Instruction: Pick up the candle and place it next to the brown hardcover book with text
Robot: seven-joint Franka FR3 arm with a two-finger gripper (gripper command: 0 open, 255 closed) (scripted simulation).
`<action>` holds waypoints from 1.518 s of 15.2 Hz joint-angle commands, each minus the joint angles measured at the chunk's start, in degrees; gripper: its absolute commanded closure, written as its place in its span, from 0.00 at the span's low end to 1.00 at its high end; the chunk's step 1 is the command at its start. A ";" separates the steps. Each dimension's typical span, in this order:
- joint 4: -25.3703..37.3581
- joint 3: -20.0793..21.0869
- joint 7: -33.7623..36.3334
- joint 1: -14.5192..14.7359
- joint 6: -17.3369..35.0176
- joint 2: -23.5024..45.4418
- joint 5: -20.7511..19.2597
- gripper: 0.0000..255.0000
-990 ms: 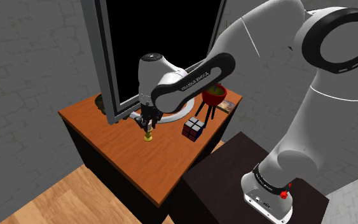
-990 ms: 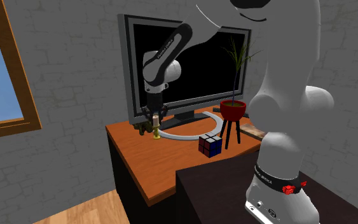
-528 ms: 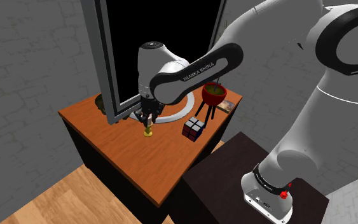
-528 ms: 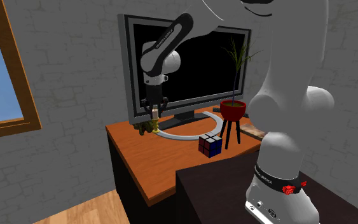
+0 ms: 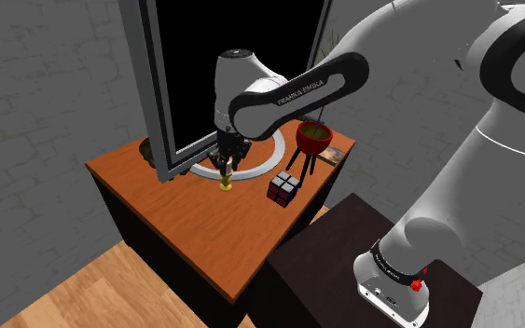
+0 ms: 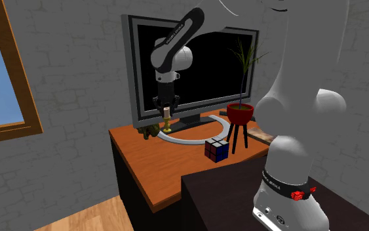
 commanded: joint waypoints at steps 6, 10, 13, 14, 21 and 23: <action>-4.69 -4.88 -12.11 -5.59 1.13 -4.20 2.55 1.00; -5.82 -7.87 -18.34 -8.50 1.40 -5.18 3.04 1.00; -5.97 -10.19 -22.84 -10.64 1.47 -5.31 3.11 1.00; -5.88 -10.96 -24.32 -11.35 1.47 -5.24 3.10 1.00; -3.43 -16.08 -34.23 -16.38 1.05 -3.24 2.72 1.00; -2.13 -17.47 -36.94 -17.77 0.79 -2.21 2.61 1.00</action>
